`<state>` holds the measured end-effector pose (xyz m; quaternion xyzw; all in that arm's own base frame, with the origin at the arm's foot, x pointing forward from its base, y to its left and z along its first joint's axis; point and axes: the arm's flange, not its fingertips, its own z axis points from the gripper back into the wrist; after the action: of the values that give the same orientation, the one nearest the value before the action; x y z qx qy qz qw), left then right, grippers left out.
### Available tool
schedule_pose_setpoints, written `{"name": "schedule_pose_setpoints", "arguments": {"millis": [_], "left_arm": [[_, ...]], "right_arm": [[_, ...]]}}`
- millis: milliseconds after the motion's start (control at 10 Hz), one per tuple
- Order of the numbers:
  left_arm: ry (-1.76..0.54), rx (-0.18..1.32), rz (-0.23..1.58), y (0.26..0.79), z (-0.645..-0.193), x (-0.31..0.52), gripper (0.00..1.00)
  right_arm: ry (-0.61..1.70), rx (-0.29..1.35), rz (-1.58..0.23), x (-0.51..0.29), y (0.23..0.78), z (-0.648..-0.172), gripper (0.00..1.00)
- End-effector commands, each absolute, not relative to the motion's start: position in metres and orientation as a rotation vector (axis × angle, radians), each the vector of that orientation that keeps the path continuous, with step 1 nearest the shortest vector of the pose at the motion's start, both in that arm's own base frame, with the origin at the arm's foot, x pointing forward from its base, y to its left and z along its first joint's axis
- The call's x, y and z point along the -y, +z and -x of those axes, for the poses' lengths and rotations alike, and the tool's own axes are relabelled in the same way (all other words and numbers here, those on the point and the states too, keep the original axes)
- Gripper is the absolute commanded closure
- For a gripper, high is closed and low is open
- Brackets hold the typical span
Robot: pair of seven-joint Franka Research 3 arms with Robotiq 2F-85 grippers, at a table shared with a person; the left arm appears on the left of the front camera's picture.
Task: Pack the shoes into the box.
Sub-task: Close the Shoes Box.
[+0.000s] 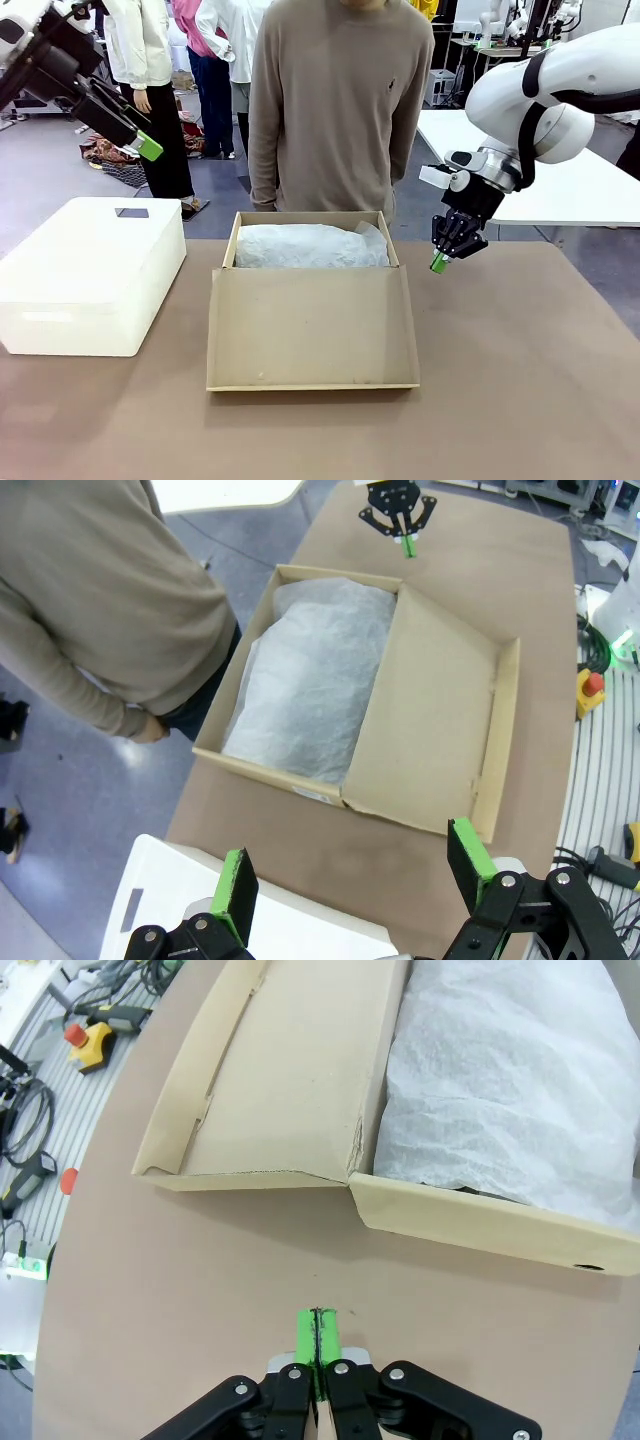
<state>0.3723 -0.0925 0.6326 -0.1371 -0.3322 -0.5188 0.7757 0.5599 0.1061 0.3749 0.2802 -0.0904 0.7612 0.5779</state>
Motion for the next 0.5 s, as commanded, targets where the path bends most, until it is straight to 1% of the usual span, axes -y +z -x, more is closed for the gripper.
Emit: {"name": "schedule_pose_setpoints", "arguments": {"millis": [0,400], "left_arm": [[-1.122,0.725,0.314,0.6338,-0.3717,0.0922,0.00],[-1.122,0.725,0.314,0.6338,-0.3717,0.0922,0.00]], "right_arm": [[1.776,0.215,-0.653,-0.1051,0.3794,-0.5611,1.00],[1.785,0.222,-0.664,-0.1075,0.3713,-0.5598,1.00]]}}
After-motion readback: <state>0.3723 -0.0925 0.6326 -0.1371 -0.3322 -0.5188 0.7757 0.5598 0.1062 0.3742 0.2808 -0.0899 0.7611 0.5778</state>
